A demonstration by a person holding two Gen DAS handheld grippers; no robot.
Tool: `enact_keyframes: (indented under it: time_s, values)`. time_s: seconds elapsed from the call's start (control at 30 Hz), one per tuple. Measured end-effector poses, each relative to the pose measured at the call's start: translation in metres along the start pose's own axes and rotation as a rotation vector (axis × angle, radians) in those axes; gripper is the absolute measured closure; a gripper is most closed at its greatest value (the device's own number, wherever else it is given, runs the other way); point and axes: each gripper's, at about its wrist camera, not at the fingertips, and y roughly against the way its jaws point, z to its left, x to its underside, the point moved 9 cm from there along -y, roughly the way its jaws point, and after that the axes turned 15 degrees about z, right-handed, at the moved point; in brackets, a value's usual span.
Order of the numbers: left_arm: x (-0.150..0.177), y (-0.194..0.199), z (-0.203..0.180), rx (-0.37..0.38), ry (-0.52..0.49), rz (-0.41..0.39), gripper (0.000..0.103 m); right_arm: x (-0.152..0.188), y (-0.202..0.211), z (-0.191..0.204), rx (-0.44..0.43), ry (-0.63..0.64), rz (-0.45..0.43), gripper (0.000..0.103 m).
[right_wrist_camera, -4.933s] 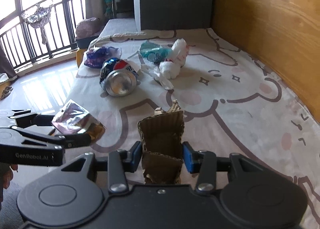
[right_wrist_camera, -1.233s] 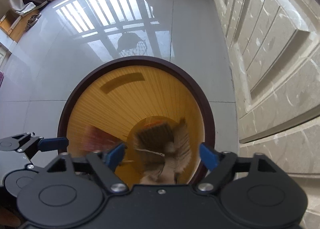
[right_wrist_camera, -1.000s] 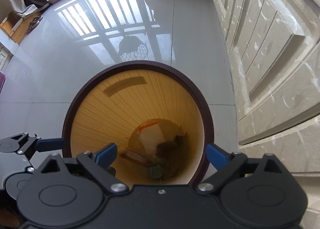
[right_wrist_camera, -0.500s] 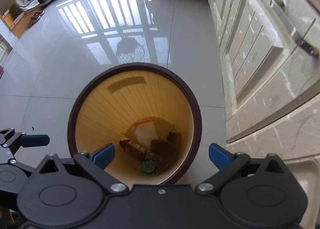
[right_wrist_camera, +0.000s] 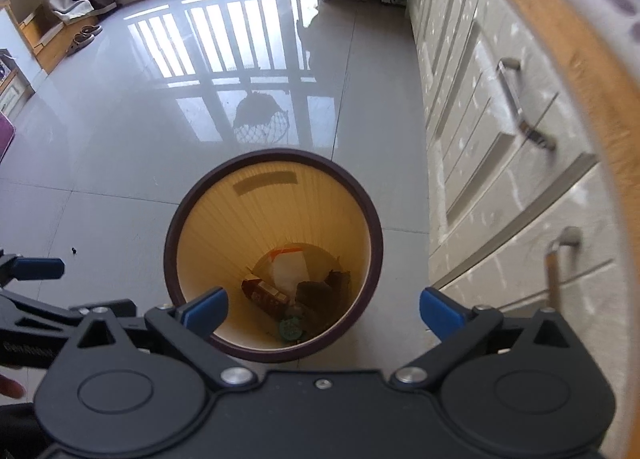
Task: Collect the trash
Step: 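Move both open tools back toward the trash on the bench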
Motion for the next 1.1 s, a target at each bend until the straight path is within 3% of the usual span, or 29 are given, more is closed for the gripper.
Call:
enact_keyframes:
  time_s: [0.7, 1.1]
  values:
    - [0.042, 0.11, -0.01, 0.021, 0.058, -0.181, 0.0, 0.038, 0.124, -0.005, 0.031, 0.026, -0.167, 0.0]
    - [0.065, 0.17, -0.039, 0.057, 0.023, -0.311, 0.0, 0.073, 0.186, -0.027, 0.058, 0.013, -0.285, 0.0]
